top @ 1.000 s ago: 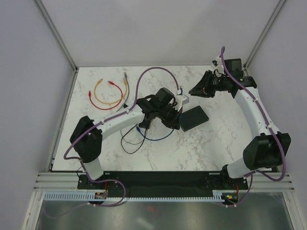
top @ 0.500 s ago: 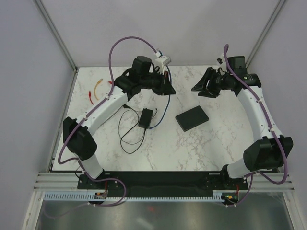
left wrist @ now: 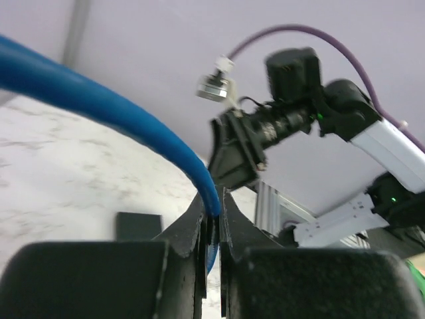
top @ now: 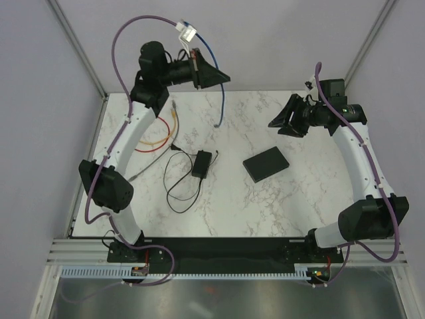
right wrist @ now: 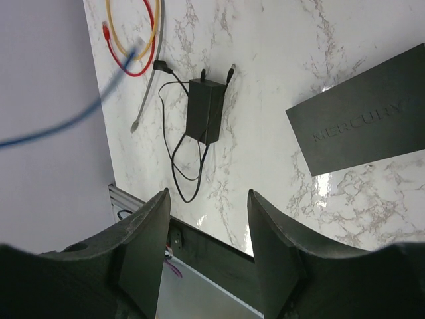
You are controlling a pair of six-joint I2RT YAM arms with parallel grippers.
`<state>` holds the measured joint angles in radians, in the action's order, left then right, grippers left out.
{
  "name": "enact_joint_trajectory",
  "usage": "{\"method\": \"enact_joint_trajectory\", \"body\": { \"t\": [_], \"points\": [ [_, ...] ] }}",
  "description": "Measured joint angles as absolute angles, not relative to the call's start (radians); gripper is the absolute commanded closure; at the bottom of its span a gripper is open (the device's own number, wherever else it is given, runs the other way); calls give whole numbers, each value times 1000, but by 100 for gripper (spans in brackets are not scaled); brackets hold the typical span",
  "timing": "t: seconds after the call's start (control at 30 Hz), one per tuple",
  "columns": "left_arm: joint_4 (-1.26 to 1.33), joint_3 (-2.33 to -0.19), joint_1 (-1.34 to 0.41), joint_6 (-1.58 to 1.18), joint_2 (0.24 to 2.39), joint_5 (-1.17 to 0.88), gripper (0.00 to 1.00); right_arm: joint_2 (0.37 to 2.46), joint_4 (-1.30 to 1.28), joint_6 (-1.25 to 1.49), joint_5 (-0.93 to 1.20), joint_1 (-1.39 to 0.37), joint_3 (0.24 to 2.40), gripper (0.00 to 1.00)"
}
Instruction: Pull the plug from the switch port
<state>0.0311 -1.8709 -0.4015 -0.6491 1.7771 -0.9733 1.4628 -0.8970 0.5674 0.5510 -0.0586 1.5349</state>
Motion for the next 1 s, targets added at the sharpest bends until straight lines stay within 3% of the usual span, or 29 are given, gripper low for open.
{"method": "enact_joint_trajectory", "body": {
  "t": [0.23,0.43,0.63,1.0],
  "points": [
    [-258,-2060,-201,-446,1821,-794,98,1446,-900,560,552,-59,1515,42],
    [-505,-2127,-205,-203,1846,-488,98,1444,-907,554,552,-59,1505,41],
    [-701,-2157,-178,-84,2005,-171,98,1444,-908,552,554,-59,1493,41],
    [-839,-2171,-106,-66,2244,-34,98,1444,-907,550,558,-59,1493,41]
  ]
}}
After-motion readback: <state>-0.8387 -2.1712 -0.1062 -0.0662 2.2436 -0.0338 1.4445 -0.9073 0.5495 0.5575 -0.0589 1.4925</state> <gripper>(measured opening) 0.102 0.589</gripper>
